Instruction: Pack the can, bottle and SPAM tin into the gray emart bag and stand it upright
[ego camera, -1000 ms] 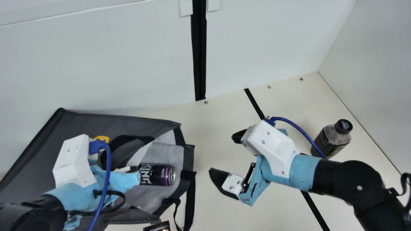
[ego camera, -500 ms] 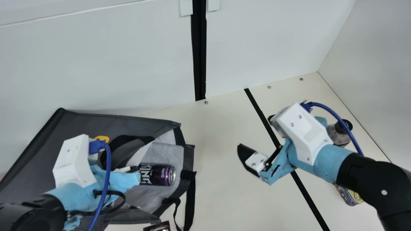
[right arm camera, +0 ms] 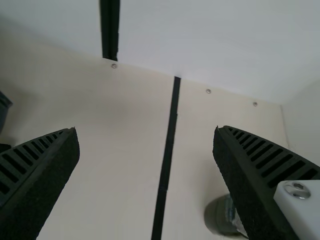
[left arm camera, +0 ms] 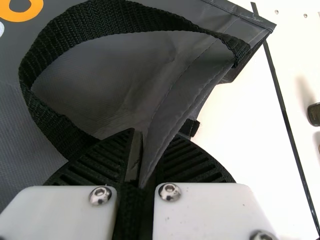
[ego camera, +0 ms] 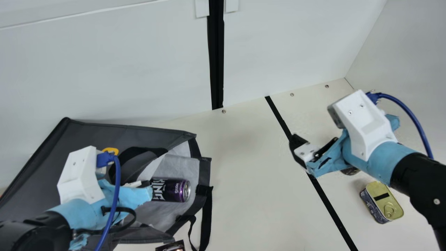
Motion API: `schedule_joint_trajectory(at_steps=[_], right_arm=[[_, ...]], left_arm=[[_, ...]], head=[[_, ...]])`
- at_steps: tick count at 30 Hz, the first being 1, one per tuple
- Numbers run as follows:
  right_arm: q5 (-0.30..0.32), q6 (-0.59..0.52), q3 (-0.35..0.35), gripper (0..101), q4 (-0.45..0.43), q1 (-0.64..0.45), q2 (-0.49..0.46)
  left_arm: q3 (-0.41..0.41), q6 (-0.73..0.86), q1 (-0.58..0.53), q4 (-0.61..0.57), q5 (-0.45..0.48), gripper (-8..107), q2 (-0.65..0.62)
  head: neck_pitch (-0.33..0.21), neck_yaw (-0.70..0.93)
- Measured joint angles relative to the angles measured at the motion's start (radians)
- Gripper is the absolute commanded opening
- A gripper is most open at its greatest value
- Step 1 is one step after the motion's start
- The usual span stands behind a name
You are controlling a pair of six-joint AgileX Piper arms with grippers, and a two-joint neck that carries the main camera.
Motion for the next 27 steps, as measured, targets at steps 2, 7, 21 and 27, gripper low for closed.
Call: schedule_joint_trajectory(at_steps=[2,7,21,27], right_arm=[[0.006,0.032,-0.014,95,-0.037,-0.015,-0.004],[0.037,0.121,-0.046,95,-0.125,-0.043,-0.021],[0.18,0.38,-0.158,95,-0.346,-0.067,-0.071],[0.261,0.453,-0.218,95,-0.415,-0.073,-0.088]], left_arm=[[0.0,0.0,0.0,0.0,0.0,-8,0.0],[0.0,0.0,0.0,0.0,0.0,-8,0.0],[0.0,0.0,0.0,0.0,0.0,-8,0.0],[0.0,0.0,0.0,0.0,0.0,-8,0.0]], head=[[0.002,0.002],[0.002,0.0],[0.0,0.0],[0.0,0.0]])
